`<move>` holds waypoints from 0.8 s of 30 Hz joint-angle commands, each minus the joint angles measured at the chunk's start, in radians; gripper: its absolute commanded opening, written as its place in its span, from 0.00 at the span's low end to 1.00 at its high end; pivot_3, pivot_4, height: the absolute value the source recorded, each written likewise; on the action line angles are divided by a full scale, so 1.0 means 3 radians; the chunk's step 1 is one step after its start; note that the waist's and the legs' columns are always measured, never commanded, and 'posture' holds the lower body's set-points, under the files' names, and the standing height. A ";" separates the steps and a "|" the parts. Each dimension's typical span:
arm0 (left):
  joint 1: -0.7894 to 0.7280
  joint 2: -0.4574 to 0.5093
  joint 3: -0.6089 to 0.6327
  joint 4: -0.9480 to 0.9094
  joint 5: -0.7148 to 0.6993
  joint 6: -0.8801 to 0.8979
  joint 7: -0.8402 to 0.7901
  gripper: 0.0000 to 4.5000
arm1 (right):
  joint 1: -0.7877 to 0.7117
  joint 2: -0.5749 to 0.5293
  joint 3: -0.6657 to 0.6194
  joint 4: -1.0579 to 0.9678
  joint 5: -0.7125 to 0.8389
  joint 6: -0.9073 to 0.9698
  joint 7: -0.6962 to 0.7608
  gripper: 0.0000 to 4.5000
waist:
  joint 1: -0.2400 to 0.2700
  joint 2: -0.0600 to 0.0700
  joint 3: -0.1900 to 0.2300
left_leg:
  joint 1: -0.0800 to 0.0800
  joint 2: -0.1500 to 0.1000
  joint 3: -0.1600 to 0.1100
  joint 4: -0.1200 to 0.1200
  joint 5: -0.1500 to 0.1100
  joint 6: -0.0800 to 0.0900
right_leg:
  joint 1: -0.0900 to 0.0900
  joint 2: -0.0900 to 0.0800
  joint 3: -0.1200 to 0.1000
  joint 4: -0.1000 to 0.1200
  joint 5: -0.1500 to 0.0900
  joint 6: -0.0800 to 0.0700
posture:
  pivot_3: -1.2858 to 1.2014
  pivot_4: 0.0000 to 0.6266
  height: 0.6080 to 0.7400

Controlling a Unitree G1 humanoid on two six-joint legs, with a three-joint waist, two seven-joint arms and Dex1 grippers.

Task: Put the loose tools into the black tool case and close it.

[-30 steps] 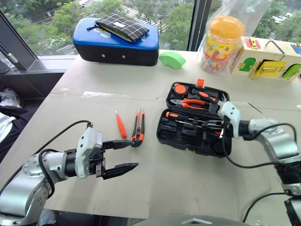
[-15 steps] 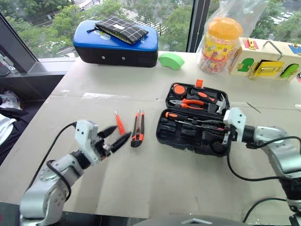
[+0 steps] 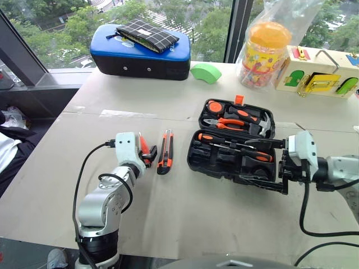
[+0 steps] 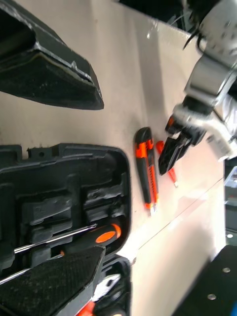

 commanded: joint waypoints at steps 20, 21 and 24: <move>-0.1887 0.1275 -0.1512 0.2153 0.0442 -0.2805 -0.4719 0.08 | 0.1358 0.0039 -0.1077 -0.0863 0.0146 -0.0116 -0.0368 1.00 | 0.0022 0.0000 0.0015 | -0.0019 -0.0022 0.0006 -0.0007 0.0000 0.0001 | 0.0000 -0.0033 -0.0010 -0.0034 -0.0004 -0.0009 | 0.52 0.24 1.00; -0.2102 0.1190 -0.1642 0.2481 0.0555 -0.3075 -0.4920 0.08 | 0.1423 0.0049 -0.1127 -0.0914 0.0144 -0.0111 -0.0397 1.00 | 0.0024 0.0000 0.0014 | -0.0033 -0.0026 0.0006 0.0002 0.0000 0.0002 | -0.0005 -0.0031 -0.0018 -0.0036 -0.0003 -0.0008 | 0.52 0.24 1.00; -0.2516 0.0949 -0.1806 0.3235 0.0778 -0.3594 -0.5165 0.08 | 0.1564 0.0078 -0.1218 -0.1029 0.0159 -0.0096 -0.0473 1.00 | 0.0001 -0.0002 0.0013 | -0.0056 -0.0026 0.0000 0.0011 -0.0002 0.0006 | -0.0014 -0.0025 -0.0026 -0.0046 -0.0001 -0.0005 | 0.52 0.24 1.00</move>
